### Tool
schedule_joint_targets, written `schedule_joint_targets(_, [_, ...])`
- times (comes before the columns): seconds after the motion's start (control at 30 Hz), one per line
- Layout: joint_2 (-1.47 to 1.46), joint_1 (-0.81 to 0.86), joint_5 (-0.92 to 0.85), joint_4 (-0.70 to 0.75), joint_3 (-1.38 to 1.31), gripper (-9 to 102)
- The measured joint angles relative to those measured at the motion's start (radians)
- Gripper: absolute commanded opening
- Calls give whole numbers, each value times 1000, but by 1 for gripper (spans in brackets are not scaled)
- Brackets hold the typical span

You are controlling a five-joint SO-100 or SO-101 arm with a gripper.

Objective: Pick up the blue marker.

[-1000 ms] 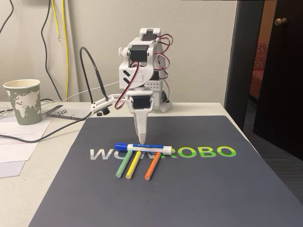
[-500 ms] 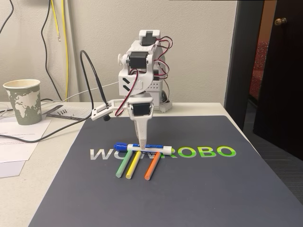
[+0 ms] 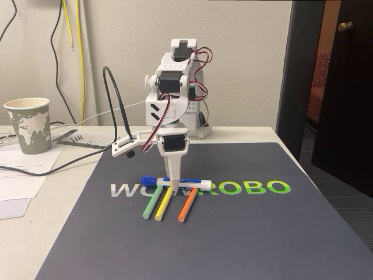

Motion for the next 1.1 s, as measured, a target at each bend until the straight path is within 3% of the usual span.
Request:
schedule_joint_targets(0.43, [0,0,-3,-5,-3,6])
schedule_joint_targets(1.1, [5,2,-3,-6,-25,2])
